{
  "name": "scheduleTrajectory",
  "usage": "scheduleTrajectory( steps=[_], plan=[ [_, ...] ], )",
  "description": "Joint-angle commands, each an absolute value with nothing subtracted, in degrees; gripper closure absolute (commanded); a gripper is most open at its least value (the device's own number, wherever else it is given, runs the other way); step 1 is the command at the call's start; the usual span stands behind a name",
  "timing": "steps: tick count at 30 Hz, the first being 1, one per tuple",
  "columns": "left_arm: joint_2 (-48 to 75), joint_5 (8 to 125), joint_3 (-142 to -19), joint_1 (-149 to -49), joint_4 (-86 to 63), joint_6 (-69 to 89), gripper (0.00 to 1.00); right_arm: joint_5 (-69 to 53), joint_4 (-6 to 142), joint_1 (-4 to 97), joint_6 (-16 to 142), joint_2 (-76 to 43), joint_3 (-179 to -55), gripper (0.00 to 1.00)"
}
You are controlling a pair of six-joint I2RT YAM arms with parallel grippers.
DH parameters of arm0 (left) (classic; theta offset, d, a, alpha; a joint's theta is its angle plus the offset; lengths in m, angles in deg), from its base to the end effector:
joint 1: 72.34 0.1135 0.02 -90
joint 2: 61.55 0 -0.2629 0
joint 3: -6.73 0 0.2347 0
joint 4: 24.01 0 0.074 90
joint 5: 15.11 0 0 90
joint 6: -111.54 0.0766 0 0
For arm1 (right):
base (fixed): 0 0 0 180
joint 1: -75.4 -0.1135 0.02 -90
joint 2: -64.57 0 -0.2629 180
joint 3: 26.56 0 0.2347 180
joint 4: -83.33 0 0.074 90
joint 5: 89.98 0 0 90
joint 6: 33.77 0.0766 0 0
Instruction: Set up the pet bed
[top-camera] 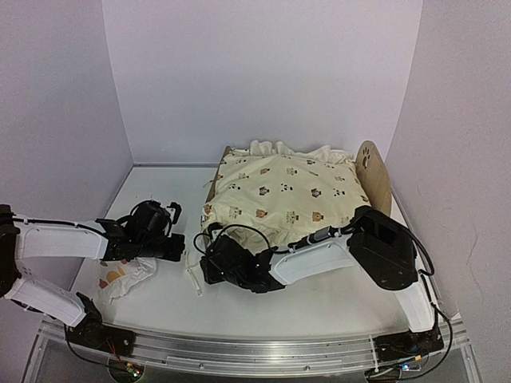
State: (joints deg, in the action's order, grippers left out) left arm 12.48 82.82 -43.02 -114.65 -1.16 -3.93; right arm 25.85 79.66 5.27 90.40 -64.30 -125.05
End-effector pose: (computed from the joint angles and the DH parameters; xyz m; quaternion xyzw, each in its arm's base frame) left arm 0.2020 -0.1696 0.1599 0.1110 0.9223 -0.1499 0.3385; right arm 0.2033 0.4644 0.1195 -0.1660 0.8511 0.2399 0.4364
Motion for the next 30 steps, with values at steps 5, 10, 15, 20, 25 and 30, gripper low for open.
scheduleTrajectory(
  steps=[5, 10, 15, 20, 25, 30],
  plan=[
    [9.0, 85.3, -44.4, -114.4, 4.1, -4.6, 0.99, 30.4, 81.1, 5.1, 96.8, -71.0, -133.6, 0.50],
    [7.6, 85.2, -43.6, -114.4, 4.2, -4.7, 0.99, 34.0, 80.1, 5.0, 99.6, -72.7, -134.2, 0.52],
    [4.8, 85.2, -42.1, -114.4, 4.3, -4.7, 0.96, 35.1, 79.1, 4.4, 101.0, -76.4, -137.7, 0.53],
    [2.0, 84.6, -40.4, -114.5, 3.9, -4.5, 0.96, 36.5, 79.2, 4.3, 101.6, -79.5, -140.9, 0.55],
    [0.7, 83.8, -39.4, -114.4, 3.1, -4.4, 0.95, 39.0, 78.3, 3.8, 101.9, -80.7, -141.7, 0.69],
    [-0.4, 83.0, -38.9, -114.4, 2.8, -4.3, 0.93, 40.3, 78.4, 3.8, 101.7, -81.4, -140.9, 0.95]
  ],
)
